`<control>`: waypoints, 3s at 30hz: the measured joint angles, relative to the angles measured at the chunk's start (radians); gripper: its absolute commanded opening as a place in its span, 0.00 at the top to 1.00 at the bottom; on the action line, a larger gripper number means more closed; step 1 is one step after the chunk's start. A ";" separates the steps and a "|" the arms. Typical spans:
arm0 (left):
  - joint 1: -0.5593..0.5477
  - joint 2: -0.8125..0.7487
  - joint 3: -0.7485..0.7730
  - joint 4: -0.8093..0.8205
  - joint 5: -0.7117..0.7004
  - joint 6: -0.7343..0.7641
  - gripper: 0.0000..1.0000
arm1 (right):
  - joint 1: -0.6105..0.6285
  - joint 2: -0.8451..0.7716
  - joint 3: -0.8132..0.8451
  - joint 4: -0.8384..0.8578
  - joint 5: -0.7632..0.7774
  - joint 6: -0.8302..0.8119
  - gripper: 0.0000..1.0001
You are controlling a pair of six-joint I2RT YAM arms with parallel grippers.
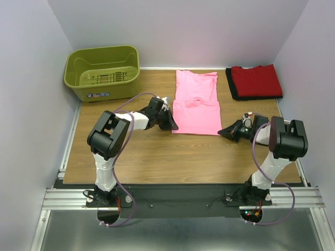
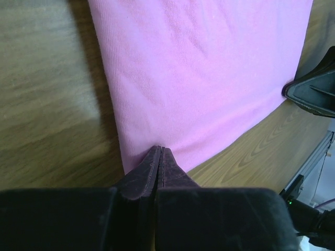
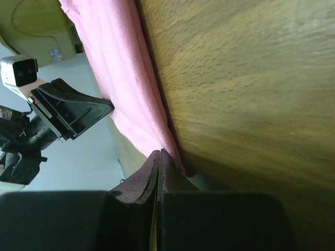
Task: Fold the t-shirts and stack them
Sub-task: Fold the tshirt
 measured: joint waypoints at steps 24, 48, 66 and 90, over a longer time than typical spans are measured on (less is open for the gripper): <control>0.023 -0.159 0.106 -0.100 -0.110 0.051 0.82 | 0.213 -0.094 0.473 -0.268 0.112 -0.072 0.96; 0.135 0.158 0.268 -0.050 -0.036 0.154 0.90 | 0.175 0.396 0.726 -0.238 -0.006 -0.183 0.91; 0.058 -0.397 0.017 -0.233 -0.260 0.169 0.21 | 0.270 -0.153 0.550 -0.591 0.418 -0.241 0.38; -0.160 -0.233 -0.050 -0.455 -0.466 0.118 0.47 | 0.331 -0.467 0.254 -0.886 0.723 -0.286 0.23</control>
